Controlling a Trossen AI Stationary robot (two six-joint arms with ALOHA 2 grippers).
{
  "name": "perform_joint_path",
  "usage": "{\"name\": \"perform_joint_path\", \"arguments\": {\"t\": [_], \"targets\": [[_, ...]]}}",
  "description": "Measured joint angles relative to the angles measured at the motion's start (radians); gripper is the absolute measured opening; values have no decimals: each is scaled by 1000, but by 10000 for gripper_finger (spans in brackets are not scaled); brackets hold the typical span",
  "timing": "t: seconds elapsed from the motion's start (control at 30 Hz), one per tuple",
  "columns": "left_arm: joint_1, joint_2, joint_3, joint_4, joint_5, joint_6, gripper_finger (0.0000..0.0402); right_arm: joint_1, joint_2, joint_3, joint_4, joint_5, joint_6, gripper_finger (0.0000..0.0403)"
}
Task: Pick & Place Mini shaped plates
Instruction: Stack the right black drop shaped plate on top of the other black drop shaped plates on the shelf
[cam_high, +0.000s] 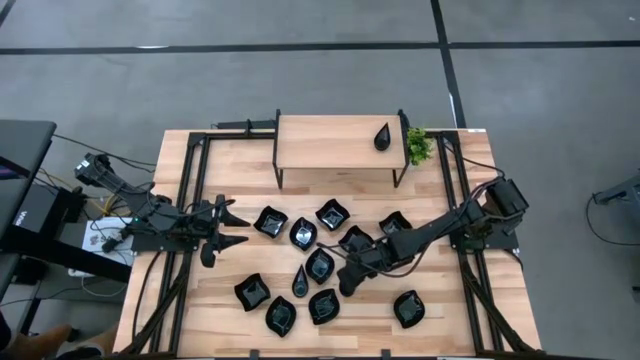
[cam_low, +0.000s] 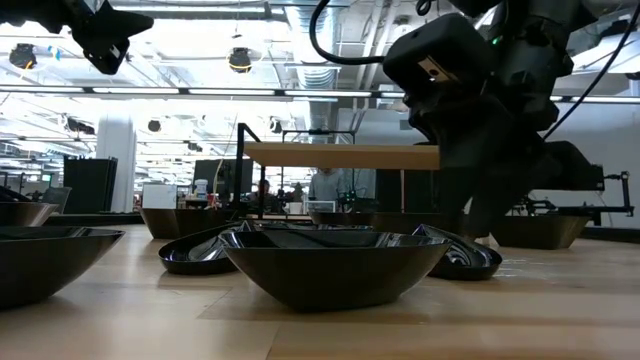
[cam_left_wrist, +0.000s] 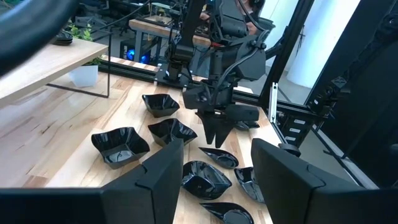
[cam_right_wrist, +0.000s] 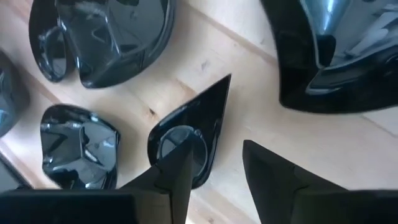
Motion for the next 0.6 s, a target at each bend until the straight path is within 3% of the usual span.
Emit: {"name": "perform_joint_path", "arguments": {"t": [0.6], "targets": [[0,0,0,0,0,0,191,2,33,0,8,-2,41,123]]}}
